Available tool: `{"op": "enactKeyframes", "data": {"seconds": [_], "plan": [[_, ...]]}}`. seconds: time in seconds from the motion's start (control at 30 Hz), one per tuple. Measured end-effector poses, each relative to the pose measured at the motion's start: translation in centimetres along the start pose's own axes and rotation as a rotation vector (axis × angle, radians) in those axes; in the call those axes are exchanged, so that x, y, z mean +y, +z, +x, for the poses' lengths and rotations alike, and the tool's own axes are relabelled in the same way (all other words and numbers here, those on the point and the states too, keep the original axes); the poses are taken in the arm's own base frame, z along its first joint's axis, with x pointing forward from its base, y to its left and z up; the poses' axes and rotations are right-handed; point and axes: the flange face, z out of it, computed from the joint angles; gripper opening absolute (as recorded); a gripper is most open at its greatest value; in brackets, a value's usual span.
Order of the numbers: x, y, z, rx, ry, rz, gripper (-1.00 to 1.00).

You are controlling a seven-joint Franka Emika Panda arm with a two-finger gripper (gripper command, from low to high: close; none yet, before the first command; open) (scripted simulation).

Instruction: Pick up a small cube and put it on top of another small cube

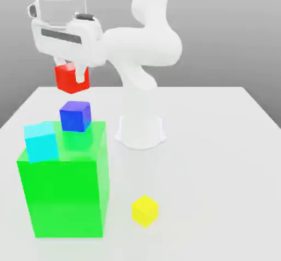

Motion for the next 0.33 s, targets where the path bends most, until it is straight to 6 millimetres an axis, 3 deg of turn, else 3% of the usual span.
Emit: {"op": "enactKeyframes", "data": {"seconds": [0.2, 0.33], "plan": [[0.1, 0.5, 0.0, 0.002, 0.001, -0.001, 1.00], [0.0, -3.5, 0.1, 0.005, 0.002, -0.003, 1.00]]}}
